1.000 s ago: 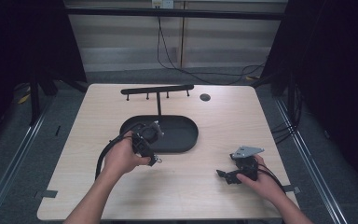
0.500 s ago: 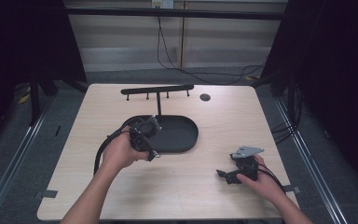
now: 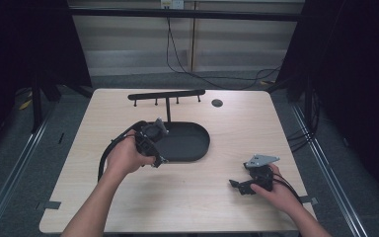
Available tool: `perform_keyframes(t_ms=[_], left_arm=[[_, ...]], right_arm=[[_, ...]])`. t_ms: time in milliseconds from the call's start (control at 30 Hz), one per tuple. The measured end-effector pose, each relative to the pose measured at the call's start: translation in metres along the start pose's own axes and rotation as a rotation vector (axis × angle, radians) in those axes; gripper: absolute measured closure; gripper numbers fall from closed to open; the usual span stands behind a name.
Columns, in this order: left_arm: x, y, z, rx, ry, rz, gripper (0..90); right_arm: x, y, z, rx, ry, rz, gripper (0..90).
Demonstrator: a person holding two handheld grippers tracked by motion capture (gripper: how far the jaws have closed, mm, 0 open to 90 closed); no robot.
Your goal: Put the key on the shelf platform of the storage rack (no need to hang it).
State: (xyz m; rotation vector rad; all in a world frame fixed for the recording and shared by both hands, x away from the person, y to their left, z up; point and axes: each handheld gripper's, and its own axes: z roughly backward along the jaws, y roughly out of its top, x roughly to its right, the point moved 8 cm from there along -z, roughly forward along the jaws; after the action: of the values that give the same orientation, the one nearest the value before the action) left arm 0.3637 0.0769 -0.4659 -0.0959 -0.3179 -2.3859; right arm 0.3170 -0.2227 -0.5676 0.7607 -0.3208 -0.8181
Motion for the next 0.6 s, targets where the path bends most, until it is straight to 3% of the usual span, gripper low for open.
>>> perform_keyframes(t_ms=[600], left_arm=[[-0.0095,0.0082,0.0069,0.015,0.017,0.020,69.0]], right_arm=[[0.0000,0.0000,0.0000,0.000,0.000,0.000,10.6]])
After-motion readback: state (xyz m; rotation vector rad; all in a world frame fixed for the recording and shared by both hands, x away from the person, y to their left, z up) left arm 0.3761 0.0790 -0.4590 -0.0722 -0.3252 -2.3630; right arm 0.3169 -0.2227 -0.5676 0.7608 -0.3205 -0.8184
